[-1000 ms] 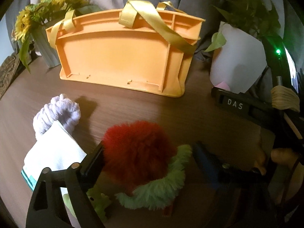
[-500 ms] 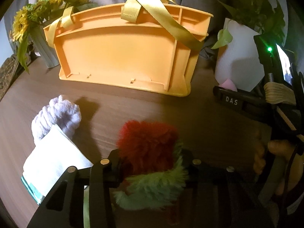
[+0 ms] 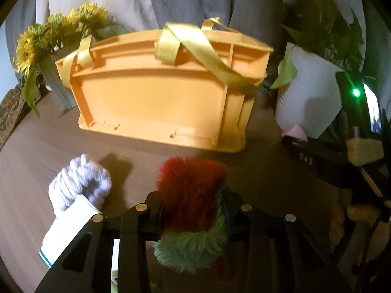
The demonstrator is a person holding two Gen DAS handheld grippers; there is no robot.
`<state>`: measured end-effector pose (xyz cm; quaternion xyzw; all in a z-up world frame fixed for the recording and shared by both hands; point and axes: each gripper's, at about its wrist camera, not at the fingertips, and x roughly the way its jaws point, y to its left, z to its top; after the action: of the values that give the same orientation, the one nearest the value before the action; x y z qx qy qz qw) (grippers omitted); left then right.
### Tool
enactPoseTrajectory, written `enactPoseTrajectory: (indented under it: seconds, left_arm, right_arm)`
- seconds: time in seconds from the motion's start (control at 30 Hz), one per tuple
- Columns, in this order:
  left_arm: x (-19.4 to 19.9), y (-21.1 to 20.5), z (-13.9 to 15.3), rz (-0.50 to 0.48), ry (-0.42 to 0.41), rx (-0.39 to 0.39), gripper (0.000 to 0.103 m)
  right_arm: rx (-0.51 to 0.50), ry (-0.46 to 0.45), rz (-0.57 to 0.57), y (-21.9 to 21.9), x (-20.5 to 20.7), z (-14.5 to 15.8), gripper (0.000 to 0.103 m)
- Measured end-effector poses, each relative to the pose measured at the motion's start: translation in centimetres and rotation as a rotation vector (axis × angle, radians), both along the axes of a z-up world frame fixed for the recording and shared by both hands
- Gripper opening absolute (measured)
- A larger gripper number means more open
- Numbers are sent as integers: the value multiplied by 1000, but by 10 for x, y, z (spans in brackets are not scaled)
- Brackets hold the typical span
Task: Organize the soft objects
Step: 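Grasp the red fluffy ball with the left tool while the right tool grasps the pink sponge, then carry the red ball and pink sponge with both tools over the crate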
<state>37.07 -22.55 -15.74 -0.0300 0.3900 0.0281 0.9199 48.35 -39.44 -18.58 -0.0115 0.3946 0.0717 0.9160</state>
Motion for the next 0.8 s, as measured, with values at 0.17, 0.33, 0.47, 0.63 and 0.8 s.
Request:
enactPoseTrajectory:
  seconds: [0.17, 0.33, 0.47, 0.63, 0.8]
  left_arm:
    - [-5, 0, 8, -14, -25, -8, 34]
    - [-15, 4, 20, -28, -61, -9, 34]
    - [-27, 7, 34, -47, -99, -8, 34]
    - [-43, 14, 51, -72, -138, -21, 34]
    - [-58, 26, 68, -93, -182, -30, 34]
  right_arm:
    - [21, -5, -16, -5, -16, 11, 39]
    - [17, -20, -5, -4, -40, 27, 39]
    - [7, -45, 6, -3, -61, 44, 39]
    - [21, -83, 4, 14, -96, 63, 39]
    - [36, -123, 10, 28, -121, 86, 39]
